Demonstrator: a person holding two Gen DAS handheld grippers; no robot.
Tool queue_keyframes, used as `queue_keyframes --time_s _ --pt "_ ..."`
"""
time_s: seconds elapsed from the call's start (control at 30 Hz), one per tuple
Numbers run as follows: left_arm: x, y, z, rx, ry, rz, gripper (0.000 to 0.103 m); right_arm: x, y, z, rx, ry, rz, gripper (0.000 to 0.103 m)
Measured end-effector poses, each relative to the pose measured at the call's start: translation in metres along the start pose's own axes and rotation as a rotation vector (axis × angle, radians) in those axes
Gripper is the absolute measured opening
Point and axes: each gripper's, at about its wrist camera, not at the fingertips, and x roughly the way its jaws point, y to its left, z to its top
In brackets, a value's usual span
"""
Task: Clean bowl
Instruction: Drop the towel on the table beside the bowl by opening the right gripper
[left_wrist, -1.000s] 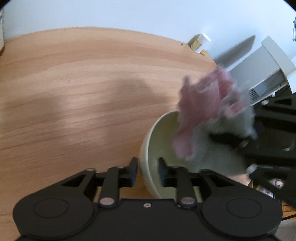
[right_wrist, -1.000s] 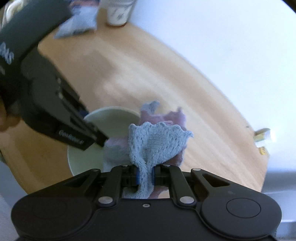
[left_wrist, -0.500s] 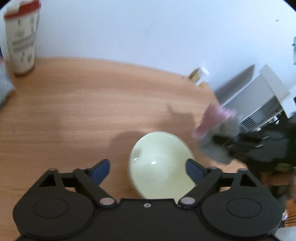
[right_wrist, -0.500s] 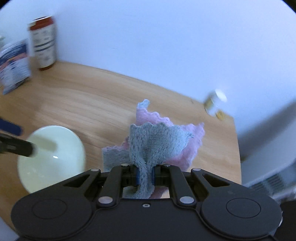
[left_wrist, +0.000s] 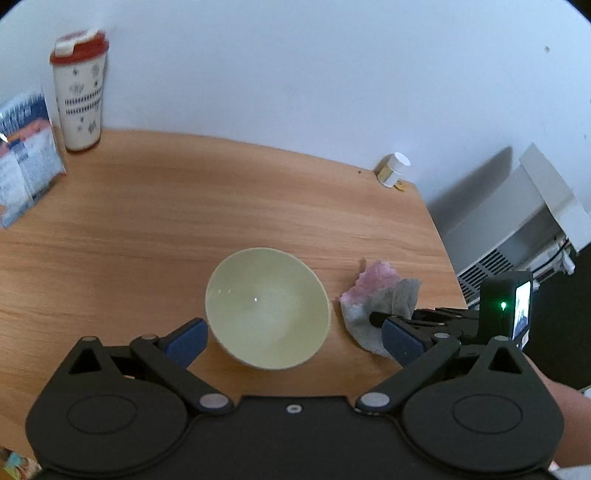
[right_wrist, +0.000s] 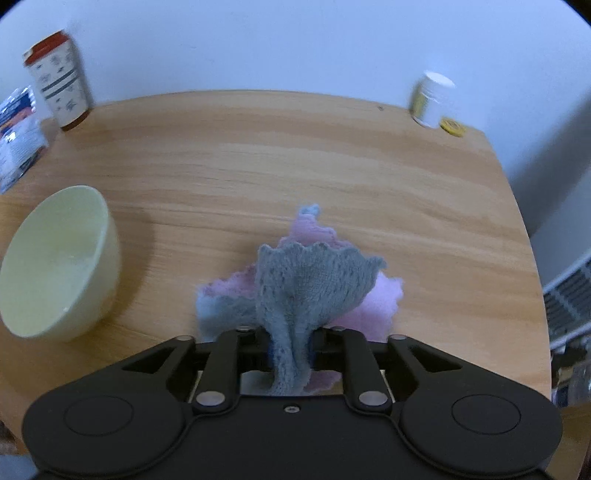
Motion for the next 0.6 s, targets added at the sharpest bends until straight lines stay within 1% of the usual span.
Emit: queue_keyframes --time_s 0.07,0.1,0.13,0.2,0.27,0.3,0.33,0.37,0.4,0.47,0.5,0.57,0.6 --pt "-0.008 -0.007 -0.004 -0.002 -0.005 0.023 0.102 -0.004 -0.007 -0.003 0.017 -0.009 0.033 0.039" --pt "-0.012 -0.008 -0.006 -0.004 -0.004 0.025 0.102 -0.005 -0.009 -0.005 0.017 -0.011 0.034 0.059" --pt "-0.014 -0.012 -0.008 -0.005 0.0 0.031 0.102 -0.006 -0.01 -0.006 0.014 -0.01 0.028 0.075" --pt "-0.019 -0.019 -0.01 -0.006 0.0 0.044 0.102 -0.011 -0.013 -0.011 -0.011 -0.015 0.015 0.076" --pt "-0.025 -0.03 -0.011 -0.012 0.006 0.073 0.102 -0.023 -0.017 -0.018 -0.023 -0.019 0.027 0.077" --pt "-0.028 -0.033 -0.011 -0.009 0.002 0.083 0.102 -0.028 -0.019 -0.019 -0.016 0.005 0.041 0.08" --pt "-0.034 -0.04 -0.012 0.012 -0.019 0.097 0.102 -0.033 -0.02 -0.02 -0.01 0.027 0.067 0.085" --pt "-0.041 -0.048 -0.013 0.028 -0.041 0.126 0.102 -0.038 -0.022 -0.022 -0.007 0.045 0.099 0.086" --pt "-0.045 -0.052 -0.013 0.033 -0.046 0.141 0.102 -0.042 -0.022 -0.022 -0.005 0.052 0.115 0.086" --pt "-0.053 -0.06 -0.013 0.021 -0.037 0.182 0.102 -0.062 -0.025 -0.026 0.004 0.041 0.142 0.087" --pt "-0.055 -0.061 -0.013 0.014 -0.036 0.187 0.102 -0.073 -0.026 -0.027 0.021 0.029 0.14 0.089" --pt "-0.063 -0.065 -0.014 -0.014 -0.037 0.197 0.102 -0.093 -0.03 -0.03 0.052 0.003 0.143 0.097" --pt "-0.068 -0.069 -0.017 -0.018 -0.046 0.21 0.102 -0.107 -0.032 -0.032 0.063 -0.011 0.143 0.103"
